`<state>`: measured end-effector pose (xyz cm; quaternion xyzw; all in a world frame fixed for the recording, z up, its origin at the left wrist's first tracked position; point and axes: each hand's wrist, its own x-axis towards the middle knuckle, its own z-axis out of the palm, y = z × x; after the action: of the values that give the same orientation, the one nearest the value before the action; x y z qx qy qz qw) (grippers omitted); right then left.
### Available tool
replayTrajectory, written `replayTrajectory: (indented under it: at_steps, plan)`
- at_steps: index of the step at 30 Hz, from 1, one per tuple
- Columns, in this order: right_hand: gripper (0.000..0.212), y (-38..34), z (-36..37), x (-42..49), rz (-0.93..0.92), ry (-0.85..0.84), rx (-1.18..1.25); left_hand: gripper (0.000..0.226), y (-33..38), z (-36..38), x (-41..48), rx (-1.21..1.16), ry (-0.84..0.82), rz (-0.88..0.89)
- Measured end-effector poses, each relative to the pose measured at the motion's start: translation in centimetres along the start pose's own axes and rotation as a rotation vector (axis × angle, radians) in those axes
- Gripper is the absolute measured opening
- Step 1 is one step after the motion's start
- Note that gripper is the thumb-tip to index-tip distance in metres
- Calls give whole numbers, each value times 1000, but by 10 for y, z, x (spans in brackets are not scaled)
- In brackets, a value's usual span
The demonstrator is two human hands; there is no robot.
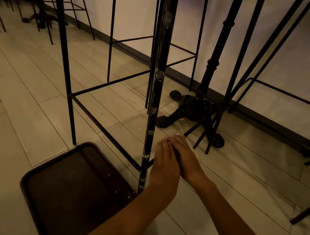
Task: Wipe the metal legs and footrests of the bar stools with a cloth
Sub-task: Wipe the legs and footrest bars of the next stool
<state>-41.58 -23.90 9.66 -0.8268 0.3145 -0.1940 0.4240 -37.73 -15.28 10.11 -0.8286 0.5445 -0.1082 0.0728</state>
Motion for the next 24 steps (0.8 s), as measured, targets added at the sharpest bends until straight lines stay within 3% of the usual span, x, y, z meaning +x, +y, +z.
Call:
replayTrajectory:
  at_steps: [2,6,9,12,17,24]
  plan:
    - [38,6,2,2,-25,13,-85,89,-2,11,-15,-93,105,-8]
    - [36,7,7,-1,-135,1,-186,84,-14,37,-54,-343,227,254]
    - [34,1,13,-6,-167,5,-227,89,-51,36,-69,-341,188,402]
    - [35,3,19,-6,-115,37,-224,66,-91,36,-71,-288,223,585]
    - [32,0,32,-5,-101,67,-171,24,-126,38,-56,-302,346,521]
    - [34,-7,40,-12,-148,136,-201,25,-127,27,-32,-292,482,423]
